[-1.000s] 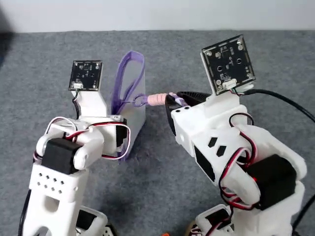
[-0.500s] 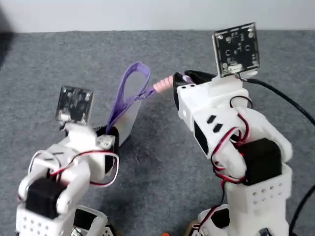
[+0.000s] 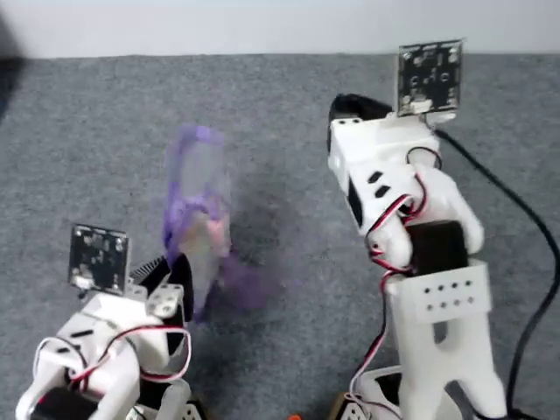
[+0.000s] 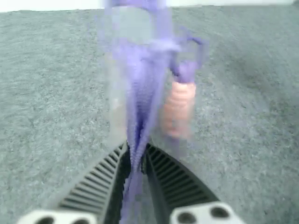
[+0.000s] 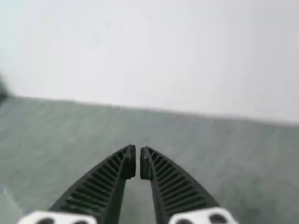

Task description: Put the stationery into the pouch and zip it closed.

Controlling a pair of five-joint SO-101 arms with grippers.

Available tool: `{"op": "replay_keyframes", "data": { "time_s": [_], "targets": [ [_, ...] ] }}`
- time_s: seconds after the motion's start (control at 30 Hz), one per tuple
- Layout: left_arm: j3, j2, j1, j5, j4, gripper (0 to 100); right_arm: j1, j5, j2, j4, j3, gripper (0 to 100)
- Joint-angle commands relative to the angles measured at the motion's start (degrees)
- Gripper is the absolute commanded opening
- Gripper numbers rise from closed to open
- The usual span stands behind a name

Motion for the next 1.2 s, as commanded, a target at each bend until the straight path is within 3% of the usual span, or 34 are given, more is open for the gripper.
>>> {"op": "replay_keyframes", "data": {
  "time_s": [0.0,0.2,0.4,0.63,0.9,1.17],
  "targets": [
    [-0.7,-2.6,-0.4,0.0,1.7,1,2.4,1.8,-0.8,-9.5,3.3,0.8],
    [-0.7,-3.2,-0.4,0.0,1.9,1,-0.7,1.8,-1.9,-7.7,3.4,0.8],
    [-0.7,-3.0,-0.4,0.1,1.4,1,-10.1,-0.9,-4.3,15.1,-4.0,2.3],
    [-0.7,-2.8,-0.4,-0.1,1.4,1,-24.7,-6.8,-4.6,37.5,-11.1,29.6],
    [-0.7,-2.8,-0.4,-0.1,1.2,1,-41.7,-6.8,-3.9,36.3,-13.3,21.8],
    [-0.7,-3.1,-0.4,-0.1,1.1,1,-42.8,-4.1,-1.0,28.6,-9.1,21.6]
  ]
}}
